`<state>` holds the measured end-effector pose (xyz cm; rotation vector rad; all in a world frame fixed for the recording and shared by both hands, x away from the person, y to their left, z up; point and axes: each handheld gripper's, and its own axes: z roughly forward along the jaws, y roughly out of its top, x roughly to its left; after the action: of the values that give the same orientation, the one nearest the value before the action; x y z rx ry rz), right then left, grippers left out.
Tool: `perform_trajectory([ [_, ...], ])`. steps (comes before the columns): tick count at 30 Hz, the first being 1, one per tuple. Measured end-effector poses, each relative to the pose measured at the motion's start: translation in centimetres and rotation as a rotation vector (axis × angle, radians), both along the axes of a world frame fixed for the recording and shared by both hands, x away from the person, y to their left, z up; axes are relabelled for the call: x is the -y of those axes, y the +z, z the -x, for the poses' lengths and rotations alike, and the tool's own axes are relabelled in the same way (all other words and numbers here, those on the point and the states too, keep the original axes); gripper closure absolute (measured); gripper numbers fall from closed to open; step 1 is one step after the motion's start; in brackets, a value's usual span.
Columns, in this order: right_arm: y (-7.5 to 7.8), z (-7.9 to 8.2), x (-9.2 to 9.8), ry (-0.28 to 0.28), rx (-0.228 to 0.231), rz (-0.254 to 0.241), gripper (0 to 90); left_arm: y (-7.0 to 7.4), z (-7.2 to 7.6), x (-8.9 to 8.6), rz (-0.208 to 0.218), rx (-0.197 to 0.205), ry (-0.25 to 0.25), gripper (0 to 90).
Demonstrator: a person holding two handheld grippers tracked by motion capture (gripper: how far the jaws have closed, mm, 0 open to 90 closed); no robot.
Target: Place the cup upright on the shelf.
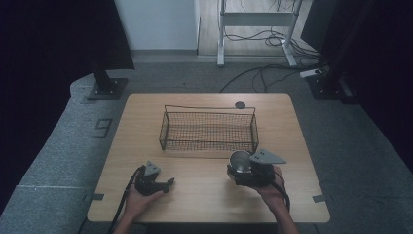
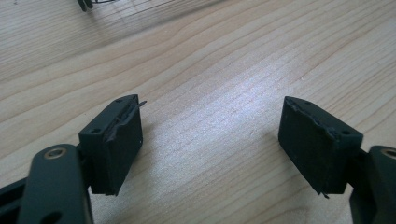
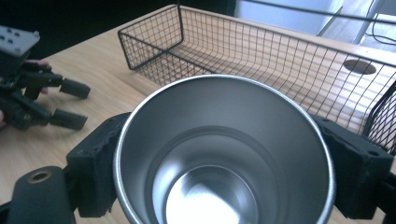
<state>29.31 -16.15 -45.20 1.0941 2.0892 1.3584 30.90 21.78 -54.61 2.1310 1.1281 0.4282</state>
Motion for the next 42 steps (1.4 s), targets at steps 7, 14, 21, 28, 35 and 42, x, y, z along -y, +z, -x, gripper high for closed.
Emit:
perform_trajectory([
  [7, 1.2, -1.2, -0.1, 0.011, 0.003, -0.013, 13.3, 0.0, 0.0, 0.2, -0.018, 0.005, -0.003, 20.4],
  [14, 1.7, -2.2, -0.2, 0.005, -0.002, -0.007, 13.3, 0.0, 0.0, 0.2, -0.017, 0.004, -0.007, 20.0],
  [21, 2.5, -3.0, -0.2, 0.008, 0.002, -0.007, 13.4, 0.0, -0.1, 0.2, -0.017, 0.003, -0.009, 19.3],
  [28, 2.9, -3.9, -0.5, 0.016, 0.002, -0.009, 13.3, 0.0, -0.1, 0.2, -0.018, 0.002, -0.009, 19.1],
  [35, 3.4, -4.9, -0.8, 0.018, -0.002, -0.005, 13.4, 0.0, -0.1, 0.3, -0.018, 0.000, -0.011, 18.1],
  [42, 3.9, -5.8, -1.0, 0.021, -0.004, 0.000, 13.4, 0.0, -0.1, 0.3, -0.018, 0.001, -0.010, 18.0],
])
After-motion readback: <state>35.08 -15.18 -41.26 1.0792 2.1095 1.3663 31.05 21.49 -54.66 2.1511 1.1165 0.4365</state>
